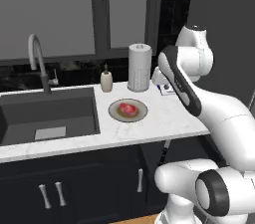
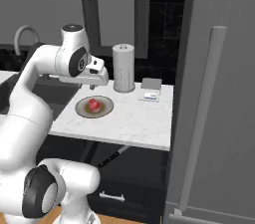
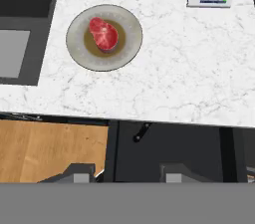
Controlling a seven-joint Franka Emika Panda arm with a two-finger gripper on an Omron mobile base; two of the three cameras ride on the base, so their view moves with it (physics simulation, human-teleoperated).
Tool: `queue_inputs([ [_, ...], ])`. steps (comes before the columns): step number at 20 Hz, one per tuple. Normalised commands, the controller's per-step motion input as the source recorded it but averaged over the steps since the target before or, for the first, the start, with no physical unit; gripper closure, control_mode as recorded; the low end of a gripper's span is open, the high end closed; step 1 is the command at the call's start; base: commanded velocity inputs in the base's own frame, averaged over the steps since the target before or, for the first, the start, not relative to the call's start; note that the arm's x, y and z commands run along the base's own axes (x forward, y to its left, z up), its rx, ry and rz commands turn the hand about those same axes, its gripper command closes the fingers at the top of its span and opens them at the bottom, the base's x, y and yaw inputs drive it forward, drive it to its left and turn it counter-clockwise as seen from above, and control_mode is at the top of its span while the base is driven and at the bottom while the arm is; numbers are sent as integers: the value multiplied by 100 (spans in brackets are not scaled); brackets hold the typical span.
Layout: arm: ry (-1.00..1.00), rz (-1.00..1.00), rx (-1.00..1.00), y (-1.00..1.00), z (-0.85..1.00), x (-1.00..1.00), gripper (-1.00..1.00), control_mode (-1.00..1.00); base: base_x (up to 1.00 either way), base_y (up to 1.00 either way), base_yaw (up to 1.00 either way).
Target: Pick up the knife from the drawer and place it on the cutting board. Then place the meat from the plate to the cutting board.
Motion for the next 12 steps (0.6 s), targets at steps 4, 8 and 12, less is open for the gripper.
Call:
queue_inputs([
  [4,0,0,0,0,0,-2,-100,100,-14,16,0],
  [8,0,0,0,0,0,0,-100,100,-36,88,-11],
  [12,0,0,0,0,0,0,-100,100,-13,96,-41],
])
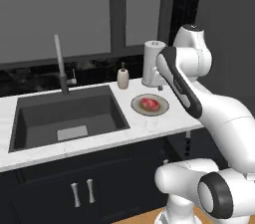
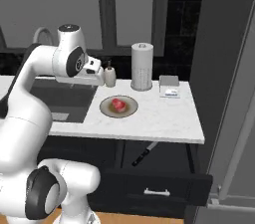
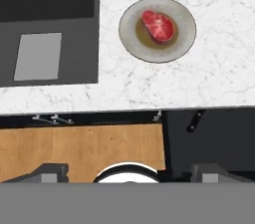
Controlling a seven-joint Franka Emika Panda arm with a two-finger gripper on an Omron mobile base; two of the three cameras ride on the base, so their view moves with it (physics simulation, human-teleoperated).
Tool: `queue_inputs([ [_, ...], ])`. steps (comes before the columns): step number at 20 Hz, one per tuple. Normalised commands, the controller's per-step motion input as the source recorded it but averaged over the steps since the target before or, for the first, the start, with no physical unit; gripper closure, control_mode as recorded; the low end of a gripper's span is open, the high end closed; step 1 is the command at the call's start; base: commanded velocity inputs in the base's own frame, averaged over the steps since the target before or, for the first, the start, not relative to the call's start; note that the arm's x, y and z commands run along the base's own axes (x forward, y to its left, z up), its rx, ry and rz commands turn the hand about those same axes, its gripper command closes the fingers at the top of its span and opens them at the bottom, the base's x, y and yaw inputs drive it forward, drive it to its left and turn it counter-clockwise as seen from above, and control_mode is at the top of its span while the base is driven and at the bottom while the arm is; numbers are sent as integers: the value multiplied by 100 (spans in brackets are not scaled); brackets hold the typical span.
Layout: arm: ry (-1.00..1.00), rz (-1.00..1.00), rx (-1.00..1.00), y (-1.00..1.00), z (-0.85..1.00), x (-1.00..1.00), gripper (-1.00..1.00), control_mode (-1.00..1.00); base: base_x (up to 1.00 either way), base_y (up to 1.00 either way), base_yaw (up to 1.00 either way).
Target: Pick up the knife from the drawer and place it on the cutting board. Then place the meat from the plate to the cutting board.
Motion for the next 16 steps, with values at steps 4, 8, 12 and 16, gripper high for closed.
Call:
queue_inputs([
  [4,0,0,0,0,0,0,-100,100,0,64,-42],
  [8,0,0,0,0,0,0,-100,100,10,27,-37],
  [12,0,0,0,0,0,0,-100,100,38,34,-26],
  [16,0,0,0,0,0,0,-100,100,8,64,-10],
])
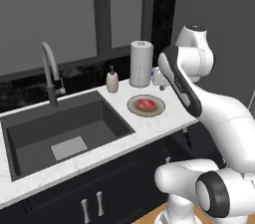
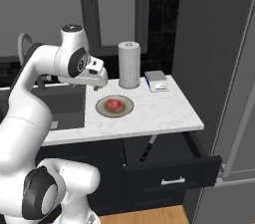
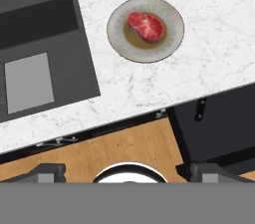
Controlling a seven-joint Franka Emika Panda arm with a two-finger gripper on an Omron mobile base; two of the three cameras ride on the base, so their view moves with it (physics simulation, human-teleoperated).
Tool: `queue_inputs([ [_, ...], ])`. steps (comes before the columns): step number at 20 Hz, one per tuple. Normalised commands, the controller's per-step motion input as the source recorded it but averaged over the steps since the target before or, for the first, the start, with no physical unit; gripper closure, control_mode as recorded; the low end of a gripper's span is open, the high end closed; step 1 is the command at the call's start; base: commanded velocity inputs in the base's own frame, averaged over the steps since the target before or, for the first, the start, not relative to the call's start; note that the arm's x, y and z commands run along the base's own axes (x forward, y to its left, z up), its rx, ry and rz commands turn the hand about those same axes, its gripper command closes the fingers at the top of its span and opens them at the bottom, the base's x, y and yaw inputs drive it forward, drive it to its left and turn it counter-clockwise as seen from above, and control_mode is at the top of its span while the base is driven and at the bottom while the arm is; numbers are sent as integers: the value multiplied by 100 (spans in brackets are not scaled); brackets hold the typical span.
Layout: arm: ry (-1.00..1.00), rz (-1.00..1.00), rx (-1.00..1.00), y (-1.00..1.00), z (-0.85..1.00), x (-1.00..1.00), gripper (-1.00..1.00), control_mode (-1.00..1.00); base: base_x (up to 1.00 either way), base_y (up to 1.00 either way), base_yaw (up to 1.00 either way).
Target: Pick up the knife from the drawer and place it on the cutting board. Then place the meat from the plate to the cutting board.
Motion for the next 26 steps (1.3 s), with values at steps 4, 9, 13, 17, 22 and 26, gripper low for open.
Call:
queue_inputs([
  [4,0,0,0,0,0,0,-100,100,2,18,-1],
  [9,0,-1,4,-38,-30,0,-100,-100,0,0,0],
  [13,8,-6,14,-100,-46,0,-100,-100,0,0,0],
  [17,1,-8,11,-100,-54,0,-100,-100,0,0,0],
  [22,11,-6,7,-100,-79,6,-100,-100,0,0,0],
  [26,18,-1,0,-100,-78,3,-100,-100,0,0,0],
])
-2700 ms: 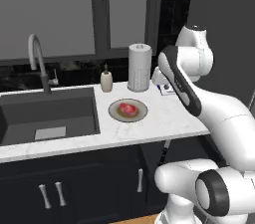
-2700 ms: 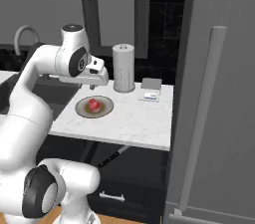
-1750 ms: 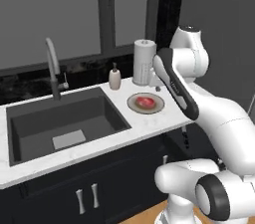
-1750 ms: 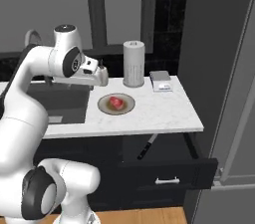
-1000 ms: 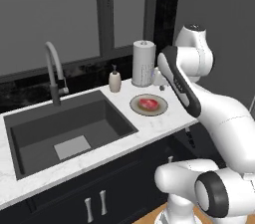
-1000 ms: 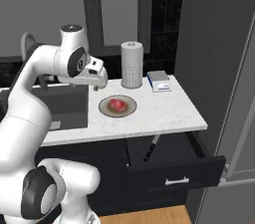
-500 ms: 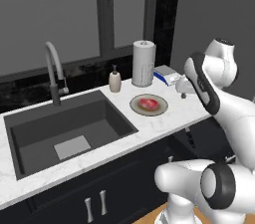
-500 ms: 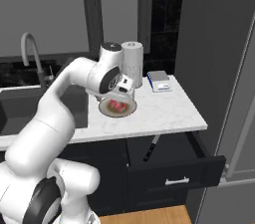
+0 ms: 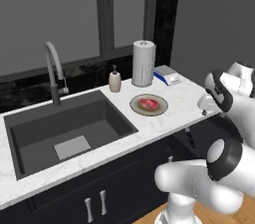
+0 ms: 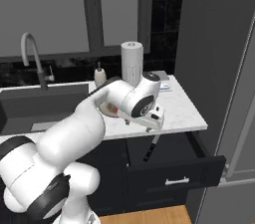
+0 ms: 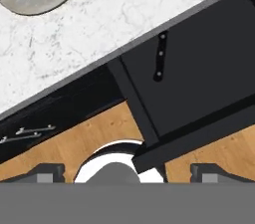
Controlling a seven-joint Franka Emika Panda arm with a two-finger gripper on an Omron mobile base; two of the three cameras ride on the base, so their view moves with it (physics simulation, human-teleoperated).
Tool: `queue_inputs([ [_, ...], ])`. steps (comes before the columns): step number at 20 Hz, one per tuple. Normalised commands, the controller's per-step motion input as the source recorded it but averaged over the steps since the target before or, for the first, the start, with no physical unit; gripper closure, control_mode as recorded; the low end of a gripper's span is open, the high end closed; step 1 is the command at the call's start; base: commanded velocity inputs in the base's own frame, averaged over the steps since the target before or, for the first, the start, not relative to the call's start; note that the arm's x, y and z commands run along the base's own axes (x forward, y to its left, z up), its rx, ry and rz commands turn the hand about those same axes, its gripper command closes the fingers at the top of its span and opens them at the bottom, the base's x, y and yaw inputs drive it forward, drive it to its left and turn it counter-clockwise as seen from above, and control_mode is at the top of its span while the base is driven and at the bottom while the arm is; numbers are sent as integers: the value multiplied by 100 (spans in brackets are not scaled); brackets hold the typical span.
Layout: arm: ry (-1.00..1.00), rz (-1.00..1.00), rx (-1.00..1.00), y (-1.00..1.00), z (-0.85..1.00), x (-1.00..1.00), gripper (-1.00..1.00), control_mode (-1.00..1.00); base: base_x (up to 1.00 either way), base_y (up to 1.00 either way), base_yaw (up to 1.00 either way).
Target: Pick up the knife from the drawer and place it on the cutting board. Then place the meat from the plate to the cutting board.
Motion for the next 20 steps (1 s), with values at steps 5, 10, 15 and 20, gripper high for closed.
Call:
queue_inputs([
  [5,18,6,0,-72,-75,0,-100,-100,0,0,0],
  [10,10,12,0,-3,-69,2,-100,-100,0,0,0],
  [15,0,7,0,-8,-30,6,-100,-100,0,0,0],
  [20,2,5,0,0,-39,12,-100,-100,0,0,0],
])
